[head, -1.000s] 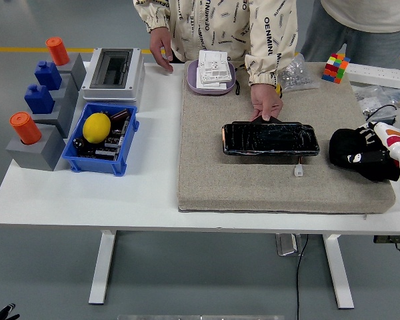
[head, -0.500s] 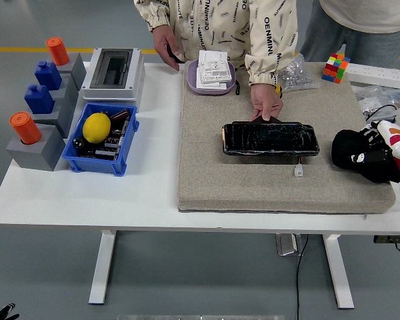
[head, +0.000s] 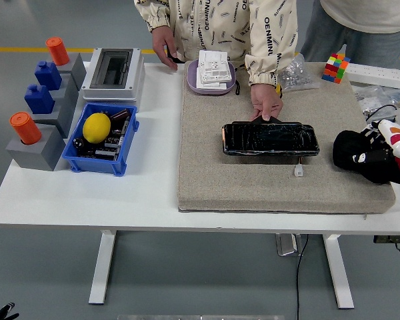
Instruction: Pick the rag up,wipe the panel,place it on the desk
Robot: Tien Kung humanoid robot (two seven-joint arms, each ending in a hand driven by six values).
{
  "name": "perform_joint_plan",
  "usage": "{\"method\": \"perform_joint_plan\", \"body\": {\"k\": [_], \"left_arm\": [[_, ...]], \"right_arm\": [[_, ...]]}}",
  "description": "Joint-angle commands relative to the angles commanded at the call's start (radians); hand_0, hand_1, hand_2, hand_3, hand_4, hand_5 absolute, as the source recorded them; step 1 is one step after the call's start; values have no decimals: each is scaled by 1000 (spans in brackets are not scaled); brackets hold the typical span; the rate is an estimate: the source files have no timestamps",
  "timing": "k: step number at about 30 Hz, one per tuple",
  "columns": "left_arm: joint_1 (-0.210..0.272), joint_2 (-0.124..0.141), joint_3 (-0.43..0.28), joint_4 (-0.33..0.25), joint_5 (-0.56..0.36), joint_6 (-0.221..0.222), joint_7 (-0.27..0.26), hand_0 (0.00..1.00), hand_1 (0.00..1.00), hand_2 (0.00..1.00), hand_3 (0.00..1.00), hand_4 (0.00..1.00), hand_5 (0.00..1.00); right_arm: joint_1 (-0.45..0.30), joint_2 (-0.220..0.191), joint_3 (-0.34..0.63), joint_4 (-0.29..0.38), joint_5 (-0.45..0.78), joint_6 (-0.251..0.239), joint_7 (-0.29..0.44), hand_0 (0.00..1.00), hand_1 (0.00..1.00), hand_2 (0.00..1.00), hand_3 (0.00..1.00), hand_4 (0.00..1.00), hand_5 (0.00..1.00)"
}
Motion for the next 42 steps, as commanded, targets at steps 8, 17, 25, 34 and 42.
{"method": "perform_joint_plan", "body": {"k": [8, 17, 25, 34, 42], "left_arm": [[1, 0, -2, 0, 2, 0, 0, 726, 716, 767, 624, 692, 581], [1, 1, -3, 0, 4, 0, 0, 726, 716, 767, 625, 693, 582], [7, 2, 0, 0, 6, 0, 1, 725, 716, 766, 625, 692, 582], [10, 5, 5, 0, 9, -1, 1, 726, 716, 767, 625, 692, 581], [12, 10, 7, 0, 12, -2, 0, 726, 716, 767, 626, 691, 581]], "right_arm": [[2, -3, 5, 1, 0, -4, -1, 357, 437, 471, 443, 935, 143], [6, -6, 8, 3, -3, -8, -4, 335, 425, 465, 440, 928, 137], [5, -7, 7, 7, -4, -9, -7, 326, 423, 463, 435, 907, 105], [4, -15, -3, 32, 0, -10, -15, 319, 421, 461, 436, 910, 75], [35, -18, -14, 23, -7, -6, -21, 316, 422, 461, 438, 914, 71]]}}
